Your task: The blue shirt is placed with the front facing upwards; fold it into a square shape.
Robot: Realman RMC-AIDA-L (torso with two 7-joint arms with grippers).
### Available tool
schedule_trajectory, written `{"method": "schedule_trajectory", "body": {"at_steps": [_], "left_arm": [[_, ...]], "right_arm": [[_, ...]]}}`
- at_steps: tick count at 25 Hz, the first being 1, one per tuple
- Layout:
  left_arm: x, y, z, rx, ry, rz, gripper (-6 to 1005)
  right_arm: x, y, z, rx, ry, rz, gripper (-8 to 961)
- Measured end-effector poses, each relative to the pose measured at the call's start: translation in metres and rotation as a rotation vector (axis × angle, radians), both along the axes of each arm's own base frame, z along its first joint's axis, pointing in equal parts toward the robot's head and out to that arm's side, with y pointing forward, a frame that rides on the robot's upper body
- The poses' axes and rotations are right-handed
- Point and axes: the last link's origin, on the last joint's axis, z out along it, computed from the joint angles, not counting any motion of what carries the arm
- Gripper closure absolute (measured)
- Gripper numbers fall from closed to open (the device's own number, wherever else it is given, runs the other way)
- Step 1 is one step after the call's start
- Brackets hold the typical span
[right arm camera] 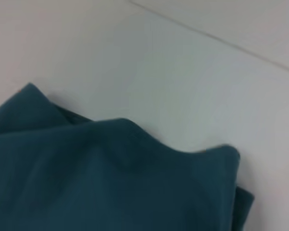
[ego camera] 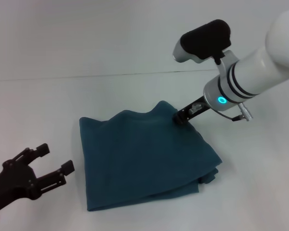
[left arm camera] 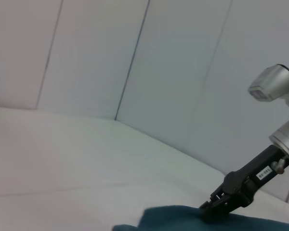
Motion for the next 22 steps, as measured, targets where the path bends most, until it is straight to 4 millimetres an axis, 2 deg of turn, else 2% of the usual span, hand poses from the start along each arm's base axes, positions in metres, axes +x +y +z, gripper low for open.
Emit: {"method": "schedule_trajectory", "body": {"at_steps": [4, 8, 12, 15, 17, 19, 22], "left_arm": [[0.008, 0.003, -0.007, -0.039, 0.014, -0.041, 31], [0.016, 0.007, -0.009, -0.068, 0.021, -0.08, 31], [0.022, 0.01, -0.003, -0.116, 0.034, -0.107, 30], [0.026, 0.014, 0.001, -0.173, 0.08, -0.113, 31], [0.029, 0.018, 0.002, -0.206, 0.118, -0.114, 32], [0.032, 0.02, 0.001, -0.223, 0.134, -0.124, 32], [0.039, 0.023, -0.001, -0.253, 0.133, -0.143, 33]], "right_arm": [[0.006, 0.0, 0.019, 0.062, 0.052, -0.032, 740], [0.002, -0.008, 0.054, 0.129, 0.115, 0.061, 659], [-0.005, -0.04, 0.075, 0.06, 0.256, 0.221, 497], [-0.001, -0.068, 0.089, -0.006, 0.422, 0.309, 367], [0.008, -0.085, 0.098, -0.046, 0.485, 0.378, 270], [0.022, -0.1, 0.1, -0.085, 0.477, 0.42, 172], [0.041, -0.12, 0.095, -0.145, 0.434, 0.476, 165]]}}
